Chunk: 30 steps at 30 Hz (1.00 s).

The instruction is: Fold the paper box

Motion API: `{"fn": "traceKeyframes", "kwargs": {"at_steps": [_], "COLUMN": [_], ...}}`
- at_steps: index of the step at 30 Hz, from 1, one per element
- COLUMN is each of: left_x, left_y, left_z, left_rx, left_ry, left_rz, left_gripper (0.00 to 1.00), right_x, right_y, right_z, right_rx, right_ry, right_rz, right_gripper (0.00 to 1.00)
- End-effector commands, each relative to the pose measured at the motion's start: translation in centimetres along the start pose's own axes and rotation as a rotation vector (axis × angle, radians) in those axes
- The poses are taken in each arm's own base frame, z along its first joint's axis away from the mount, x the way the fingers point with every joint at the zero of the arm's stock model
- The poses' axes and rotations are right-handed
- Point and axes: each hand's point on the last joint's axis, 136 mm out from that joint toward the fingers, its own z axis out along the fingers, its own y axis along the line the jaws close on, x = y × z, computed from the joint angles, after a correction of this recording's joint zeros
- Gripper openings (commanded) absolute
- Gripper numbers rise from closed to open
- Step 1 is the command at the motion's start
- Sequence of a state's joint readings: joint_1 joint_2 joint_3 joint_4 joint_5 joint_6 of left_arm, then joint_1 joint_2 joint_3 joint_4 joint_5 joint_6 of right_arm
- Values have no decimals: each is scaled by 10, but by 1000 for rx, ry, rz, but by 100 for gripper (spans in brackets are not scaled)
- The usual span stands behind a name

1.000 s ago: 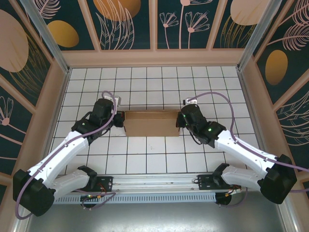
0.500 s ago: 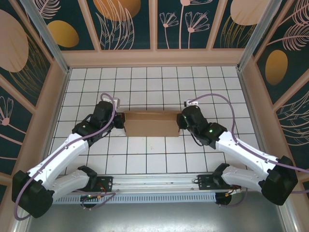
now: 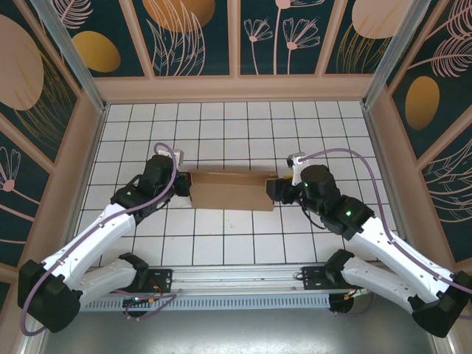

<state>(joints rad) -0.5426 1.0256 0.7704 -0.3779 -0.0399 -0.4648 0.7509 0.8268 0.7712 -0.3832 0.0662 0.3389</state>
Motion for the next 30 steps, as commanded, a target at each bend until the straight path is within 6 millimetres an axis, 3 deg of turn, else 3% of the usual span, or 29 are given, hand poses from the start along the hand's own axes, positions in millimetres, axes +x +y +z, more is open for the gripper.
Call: {"fn": "traceKeyframes", "kwargs": {"at_steps": [1,8,12,19,22,25,30], "left_x": [48,47,48,41,36,31,16], "left_y": [16,15,16,8,3,-2,-15], "left_z": [7,7,7,-1,-6,-10,-25], "left_rx": [-55,-54,-54,-13,11,38,101], "left_ry": [175,168,165,132,113,93,46], "left_rz": [-4,1,-1,-28,-36,-52,-69], "left_gripper": [0,0,0,0,11,27,37], "right_x": [-18,-23,8,61,72,66,54], "right_y": [-12,-44,-52,-64,-66,-61,-61], "right_z": [7,30,44,43,45,45,47], "right_rx": [58,151,175,223,238,230,244], "right_ry": [-10,10,98,159,172,154,126], "right_rz": [69,183,190,181,178,178,178], "right_gripper": [61,47,38,29,29,30,29]}}
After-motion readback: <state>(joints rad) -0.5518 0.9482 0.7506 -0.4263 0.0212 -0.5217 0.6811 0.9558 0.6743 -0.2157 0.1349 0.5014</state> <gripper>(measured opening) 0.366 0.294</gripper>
